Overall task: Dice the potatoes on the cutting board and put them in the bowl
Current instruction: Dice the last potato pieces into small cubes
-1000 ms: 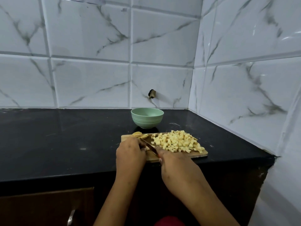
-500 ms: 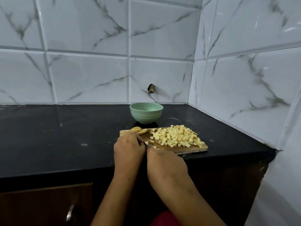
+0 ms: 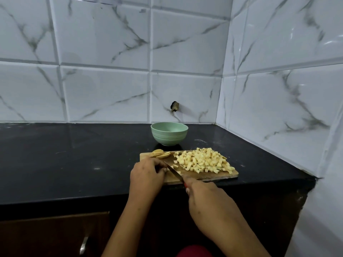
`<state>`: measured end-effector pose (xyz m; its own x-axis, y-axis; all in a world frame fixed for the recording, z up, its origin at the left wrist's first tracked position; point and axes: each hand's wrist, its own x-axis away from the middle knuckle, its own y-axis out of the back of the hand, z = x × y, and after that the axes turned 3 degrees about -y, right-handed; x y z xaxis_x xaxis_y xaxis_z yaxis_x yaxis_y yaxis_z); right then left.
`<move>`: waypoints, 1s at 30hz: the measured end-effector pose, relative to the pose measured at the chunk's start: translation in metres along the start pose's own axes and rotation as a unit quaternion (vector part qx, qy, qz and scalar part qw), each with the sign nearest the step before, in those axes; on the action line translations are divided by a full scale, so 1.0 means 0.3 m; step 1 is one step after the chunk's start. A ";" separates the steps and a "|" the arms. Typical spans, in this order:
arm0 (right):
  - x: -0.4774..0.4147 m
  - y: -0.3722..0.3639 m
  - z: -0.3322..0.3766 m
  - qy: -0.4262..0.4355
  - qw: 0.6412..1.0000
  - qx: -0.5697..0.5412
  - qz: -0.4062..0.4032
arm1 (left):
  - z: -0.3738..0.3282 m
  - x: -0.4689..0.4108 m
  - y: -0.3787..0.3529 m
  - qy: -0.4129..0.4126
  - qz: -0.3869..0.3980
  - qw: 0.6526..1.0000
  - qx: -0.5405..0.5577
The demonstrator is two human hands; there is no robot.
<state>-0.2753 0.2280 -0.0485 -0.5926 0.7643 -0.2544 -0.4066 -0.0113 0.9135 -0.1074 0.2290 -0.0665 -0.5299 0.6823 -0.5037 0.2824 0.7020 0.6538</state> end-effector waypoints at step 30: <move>-0.090 -0.010 -0.143 -0.017 0.986 -0.162 0.035 | 0.091 -0.247 0.003 -0.079 0.182 0.976 -0.089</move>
<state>-0.2879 0.1797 -0.0581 -0.6065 0.7749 -0.1781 -0.5687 -0.2663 0.7782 -0.0459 0.1846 -0.0441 -0.2862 0.9130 -0.2907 0.2784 0.3696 0.8865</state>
